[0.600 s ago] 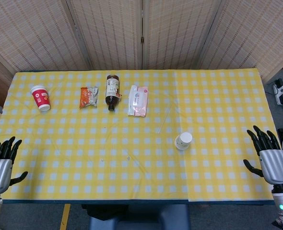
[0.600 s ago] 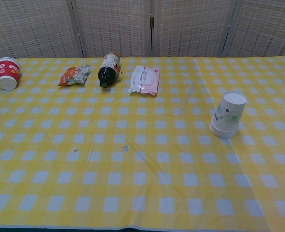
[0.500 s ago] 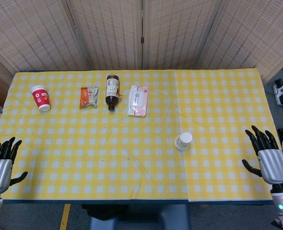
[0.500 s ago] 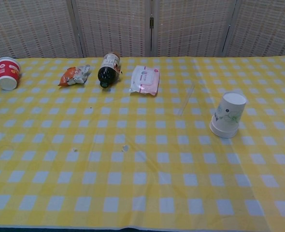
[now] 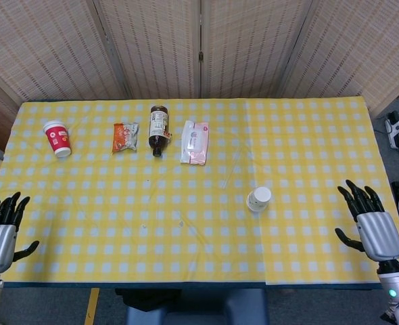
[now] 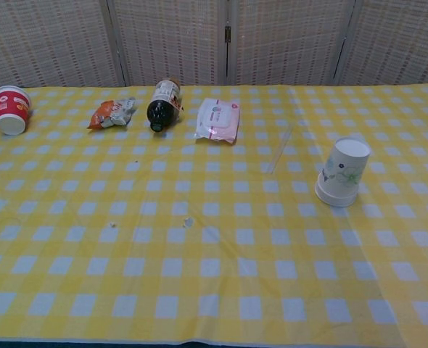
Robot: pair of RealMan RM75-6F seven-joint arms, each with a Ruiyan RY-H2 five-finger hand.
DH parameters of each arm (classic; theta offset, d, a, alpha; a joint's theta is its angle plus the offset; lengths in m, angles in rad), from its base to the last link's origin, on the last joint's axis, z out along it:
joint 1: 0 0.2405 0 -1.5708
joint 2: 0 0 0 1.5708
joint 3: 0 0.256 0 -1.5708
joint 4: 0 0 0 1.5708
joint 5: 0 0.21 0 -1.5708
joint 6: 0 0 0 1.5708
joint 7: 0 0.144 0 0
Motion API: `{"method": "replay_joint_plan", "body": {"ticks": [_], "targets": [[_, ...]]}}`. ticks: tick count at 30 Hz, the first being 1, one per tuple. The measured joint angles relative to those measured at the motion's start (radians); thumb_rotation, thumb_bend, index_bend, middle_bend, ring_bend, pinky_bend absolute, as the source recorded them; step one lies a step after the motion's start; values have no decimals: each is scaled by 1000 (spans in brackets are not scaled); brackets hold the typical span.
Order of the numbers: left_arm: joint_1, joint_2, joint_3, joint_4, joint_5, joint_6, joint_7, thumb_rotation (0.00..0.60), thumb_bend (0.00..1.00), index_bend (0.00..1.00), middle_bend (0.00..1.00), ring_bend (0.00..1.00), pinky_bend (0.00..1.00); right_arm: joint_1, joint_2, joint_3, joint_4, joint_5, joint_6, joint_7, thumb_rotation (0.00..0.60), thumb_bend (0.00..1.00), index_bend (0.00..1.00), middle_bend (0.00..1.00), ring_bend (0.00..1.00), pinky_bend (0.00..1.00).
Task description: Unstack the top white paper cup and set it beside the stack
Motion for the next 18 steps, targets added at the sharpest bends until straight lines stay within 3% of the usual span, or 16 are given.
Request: {"method": "replay_joint_plan", "body": {"ticks": [11, 18], "targets": [[6, 4, 4, -14, 14, 15, 3, 600, 225, 32, 11, 18, 0, 101, 26, 15, -37, -16, -129, 9, 600, 304, 51, 0, 74, 0], [17, 6, 14, -23, 17, 20, 7, 600, 226, 45, 11, 19, 0, 213, 28, 43, -61, 18, -295, 20, 600, 304, 117, 19, 67, 0]]}}
